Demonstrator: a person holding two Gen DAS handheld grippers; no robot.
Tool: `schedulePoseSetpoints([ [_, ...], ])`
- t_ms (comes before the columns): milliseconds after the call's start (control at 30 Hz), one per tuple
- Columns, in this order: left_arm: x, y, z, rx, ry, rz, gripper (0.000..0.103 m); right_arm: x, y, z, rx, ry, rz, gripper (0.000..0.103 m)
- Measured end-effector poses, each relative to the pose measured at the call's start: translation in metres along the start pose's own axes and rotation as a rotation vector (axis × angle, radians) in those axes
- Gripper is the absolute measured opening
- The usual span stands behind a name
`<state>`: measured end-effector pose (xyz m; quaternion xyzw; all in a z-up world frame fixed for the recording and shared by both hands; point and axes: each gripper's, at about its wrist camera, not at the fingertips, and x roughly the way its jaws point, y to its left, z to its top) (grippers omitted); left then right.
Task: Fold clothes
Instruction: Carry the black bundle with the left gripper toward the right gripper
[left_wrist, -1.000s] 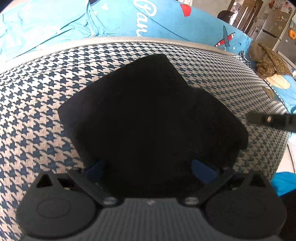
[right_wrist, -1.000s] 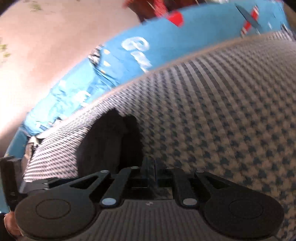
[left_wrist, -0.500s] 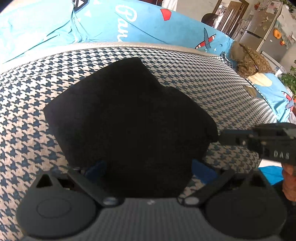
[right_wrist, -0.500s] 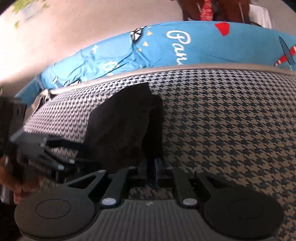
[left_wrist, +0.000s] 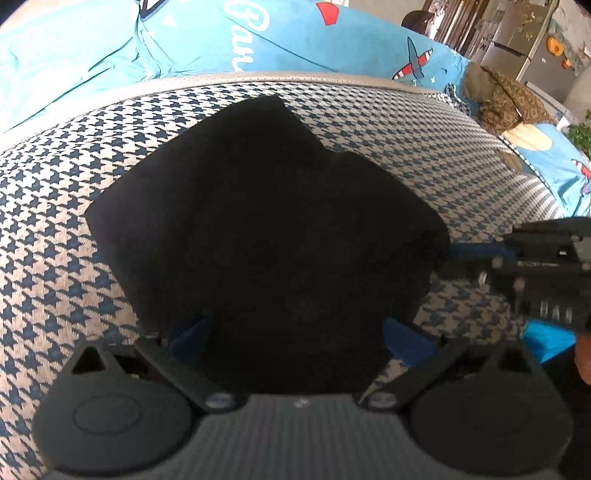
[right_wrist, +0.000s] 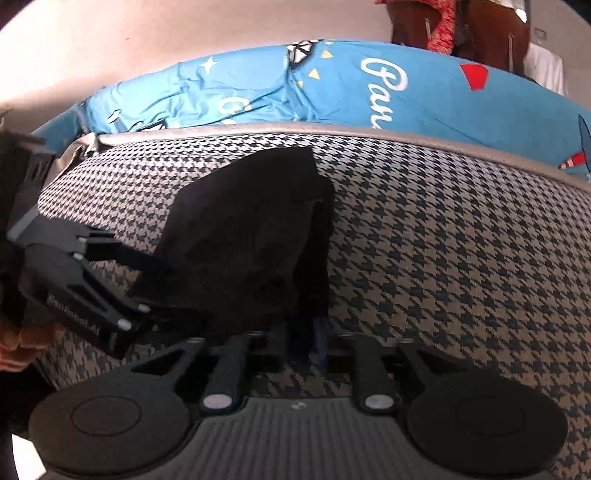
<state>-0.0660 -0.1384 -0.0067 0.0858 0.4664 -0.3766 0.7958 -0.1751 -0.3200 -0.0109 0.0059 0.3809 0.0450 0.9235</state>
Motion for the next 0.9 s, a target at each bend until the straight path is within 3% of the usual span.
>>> schedulePoseSetpoints([
  [167,0.001,-0.002,-0.003,0.034,0.011,0.007,0.103,-0.008,-0.031,0.007,0.22,-0.026,0.052,0.004],
  [300,0.0,-0.003,-0.006,0.065,0.019,0.009,0.103,-0.01,-0.055,0.008,0.37,-0.026,0.043,0.004],
  [433,-0.001,-0.004,-0.008,0.091,0.028,0.005,0.103,-0.015,-0.061,0.01,0.406,-0.056,0.045,0.004],
  [633,-0.021,0.004,-0.005,0.043,0.002,-0.173,0.103,-0.026,-0.061,0.016,0.416,-0.123,0.078,0.005],
  [733,-0.032,0.014,0.0,0.005,-0.045,-0.172,0.103,-0.025,-0.049,0.021,0.381,-0.136,0.119,0.005],
  [900,-0.034,0.034,0.01,-0.071,-0.084,-0.069,0.103,-0.018,-0.025,0.026,0.302,-0.124,0.137,0.005],
])
